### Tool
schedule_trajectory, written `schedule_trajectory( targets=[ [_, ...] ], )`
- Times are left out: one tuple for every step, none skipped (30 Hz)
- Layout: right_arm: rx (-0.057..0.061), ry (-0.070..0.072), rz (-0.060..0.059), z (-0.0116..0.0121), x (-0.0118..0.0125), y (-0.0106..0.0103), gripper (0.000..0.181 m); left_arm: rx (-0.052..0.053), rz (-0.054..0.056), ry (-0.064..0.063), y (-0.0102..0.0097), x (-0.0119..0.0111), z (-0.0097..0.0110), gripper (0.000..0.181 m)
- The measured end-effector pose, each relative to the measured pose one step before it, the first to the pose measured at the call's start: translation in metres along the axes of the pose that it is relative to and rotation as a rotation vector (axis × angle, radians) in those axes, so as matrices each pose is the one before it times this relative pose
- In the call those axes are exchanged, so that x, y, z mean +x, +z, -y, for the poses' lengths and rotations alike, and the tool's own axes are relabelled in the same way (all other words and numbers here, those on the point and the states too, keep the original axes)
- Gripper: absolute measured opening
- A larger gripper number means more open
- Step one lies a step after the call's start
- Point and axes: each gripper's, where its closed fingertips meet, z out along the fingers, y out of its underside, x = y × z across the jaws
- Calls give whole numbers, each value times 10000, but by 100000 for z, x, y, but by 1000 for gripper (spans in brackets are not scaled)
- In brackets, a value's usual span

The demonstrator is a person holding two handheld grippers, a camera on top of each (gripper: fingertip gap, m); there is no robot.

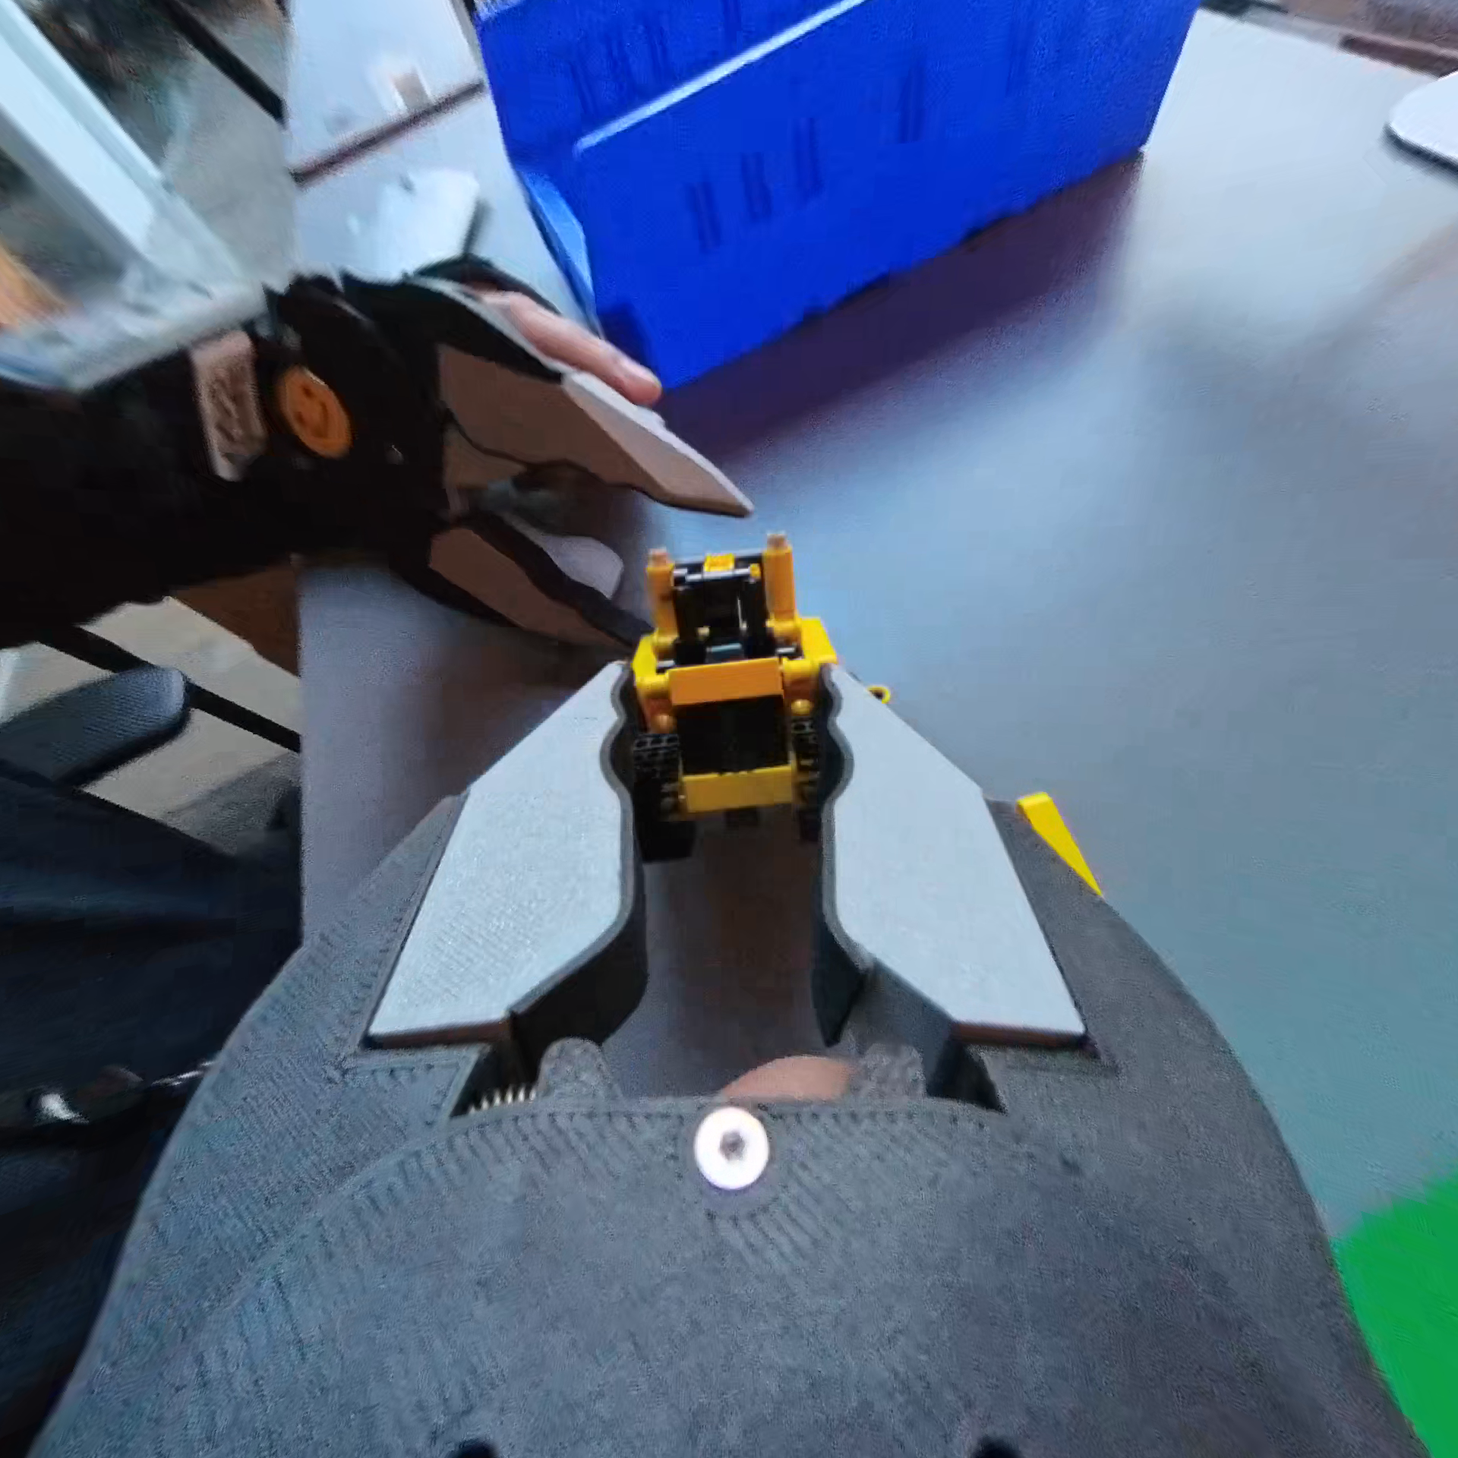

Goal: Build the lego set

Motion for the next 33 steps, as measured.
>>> schedule_trajectory(
  targets=[
    [152, 260, 392, 406, -351, 59, 42, 15, 251, 342, -61, -95, -64, 52],
    [60, 117, 179, 194, -158, 153, 43, 30, 169, 304, -8, -21, -115, 51],
    [78, 40, 10, 171, 23, 149, 43, -36, 148, 229, 20, -59, -166, 51],
    [71, 109, 61, 156, -39, 139, 43, 12, 146, 70, 21, -153, 52, 50],
    [149, 208, 194, 297, -176, 113, 42, 139, 119, -70, -30, -146, 378, 56],
    [273, 267, 273, 490, -252, 73, 42, 198, 28, -29, -48, 20, 597, 61],
    [288, 284, 299, 583, -284, 30, 42, 141, 141, 82, -14, -79, 593, 66],
    [298, 230, 281, 668, -282, -20, 42, 80, 341, 184, -18, -334, 549, 72],
    [336, 171, 271, 763, -309, -37, 42, 141, 496, 210, -49, -557, 652, 77],
    [338, 173, 346, 844, -463, -70, 42, 145, 699, 40, -95, -917, 591, 81],
    [337, 155, 339, 915, -493, -65, 42, 132, 725, -170, -88, -1093, 505, 86],
    [337, 69, 227, 941, -377, -7, 42, 157, 556, -292, -160, -1007, 554, 91],
    [343, 18, 100, 907, -201, 41, 42, 124, 556, -352, -180, -1111, 509, 89],
    [326, 32, 15, 776, -9, 61, 42, 202, 607, -320, -264, -1175, 602, 84],
    [285, 91, 65, 584, 30, 75, 42, 254, 585, -161, -344, -1074, 656, 78],
    [303, 221, 208, 435, -81, 46, 42, 243, 496, 13, -268, -858, 581, 73],
    [287, 372, 324, 266, -167, 33, 42, 176, 246, 125, -159, -320, 349, 68],
    [166, 443, 366, -28, -156, 64, 42, 94, -16, 232, -9, 217, 33, 62],
    [71, 453, 289, -247, -6, 59, 42, -5, 112, 259, 79, 79, -164, 57],
    [127, 447, 201, -186, 178, -12, 42, -51, 140, 242, 92, -52, -185, 51],
    [148, 423, 196, -129, 201, -60, 42, -12, -95, 163, 11, 92, -41, 46],
    [81, 401, 190, -158, 196, -40, 42, 14, -209, -50, -40, 83, 89, 45],
    [52, 341, 108, -125, 250, -26, 42, 29, -185, -163, -70, 28, 137, 44],
    [83, 173, -54, -12, 364, -13, 42, 47, -52, -57, -96, -85, 164, 44],
    [65, 32, -126, 43, 287, -15, 42, 65, 42, 87, -122, -106, 121, 43],
    [20, 41, -57, 55, 97, 3, 42, 74, 144, 77, -66, -161, 30, 44],
    [7, 33, 5, 1, -9, 8, 42, 45, 147, 14, -3, -93, -60, 44],
    [8, 3, -18, -34, 22, -6, 42, -22, 122, 59, 30, -6, -150, 45],
    [14, -52, -106, -23, 125, -45, 41, -43, 159, 149, 33, -123, -84, 51],
    [70, -152, -223, 76, 239, -102, 42, -31, 123, 63, 5, -171, 6, 55],
    [106, -201, -252, 163, 237, -159, 41, -42, 133, -84, 10, -222, -20, 57],
    [115, -138, -127, 182, 77, -164, 41, -78, 164, -89, 25, -318, -91, 59],
    [123, -2, 42, 163, -101, -121, 41, -80, 48, -63, 14, -197, -127, 55]
  ],
)
